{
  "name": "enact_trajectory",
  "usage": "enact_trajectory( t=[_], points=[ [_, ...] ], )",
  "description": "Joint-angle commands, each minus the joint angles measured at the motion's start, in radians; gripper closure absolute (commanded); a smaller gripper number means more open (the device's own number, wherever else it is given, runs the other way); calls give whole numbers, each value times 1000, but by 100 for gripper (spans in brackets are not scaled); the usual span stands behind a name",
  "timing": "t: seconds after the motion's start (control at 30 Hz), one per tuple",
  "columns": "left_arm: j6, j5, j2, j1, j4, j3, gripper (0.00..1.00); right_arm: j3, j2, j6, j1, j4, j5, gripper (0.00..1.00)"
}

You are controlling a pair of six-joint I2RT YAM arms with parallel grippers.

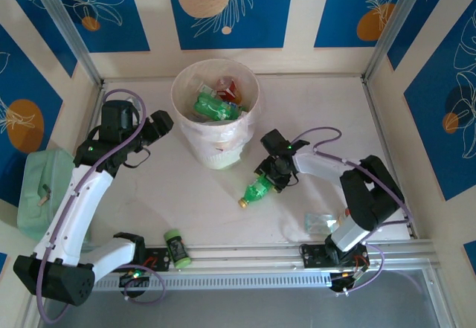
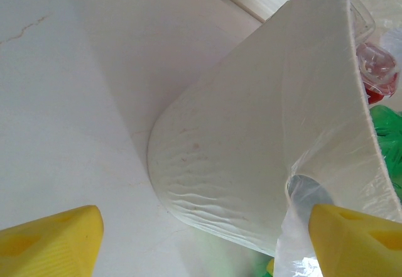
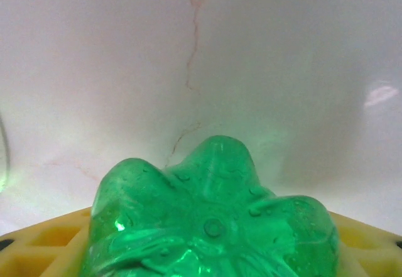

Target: Put the plastic bottles in the bin

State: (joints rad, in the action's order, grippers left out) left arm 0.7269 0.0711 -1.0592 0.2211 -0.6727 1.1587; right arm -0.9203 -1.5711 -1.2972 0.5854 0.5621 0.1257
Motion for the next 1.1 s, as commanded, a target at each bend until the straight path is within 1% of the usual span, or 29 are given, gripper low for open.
enact_trajectory(
  t=[0.0, 0.23, 0.33, 0.4, 0.47, 0.57, 0.67, 0.8, 0.87, 0.93, 1.07],
  points=[
    [-7, 14, 2, 9, 5, 21, 16, 1, 118, 44, -12, 91, 71, 45],
    [-2, 16, -7, 10, 13, 25, 15, -79, 373, 155, -73, 296, 185, 48],
    [1, 19, -11, 9, 19, 26, 15, -183, 454, 235, -100, 363, 231, 49],
    [6, 22, -13, 9, 24, 24, 16, -291, 462, 297, -110, 396, 254, 49],
    [11, 25, -16, 9, 28, 24, 16, -418, 438, 350, -117, 420, 264, 49],
    [16, 26, -16, 10, 32, 25, 16, -605, 374, 416, -134, 415, 243, 49],
    [14, 25, -16, 10, 24, 24, 16, -799, 279, 473, -137, 402, 224, 49],
    [11, 24, -14, 9, 16, 25, 16, -1052, 128, 554, -133, 395, 199, 49],
    [9, 25, -16, 9, 15, 24, 16, -1154, 57, 599, -125, 392, 210, 49],
    [8, 26, -20, 9, 14, 28, 16, -1267, -21, 645, -120, 395, 195, 49],
    [3, 22, -30, 9, 12, 36, 16, -1525, -192, 740, -93, 470, 201, 49]
  ],
)
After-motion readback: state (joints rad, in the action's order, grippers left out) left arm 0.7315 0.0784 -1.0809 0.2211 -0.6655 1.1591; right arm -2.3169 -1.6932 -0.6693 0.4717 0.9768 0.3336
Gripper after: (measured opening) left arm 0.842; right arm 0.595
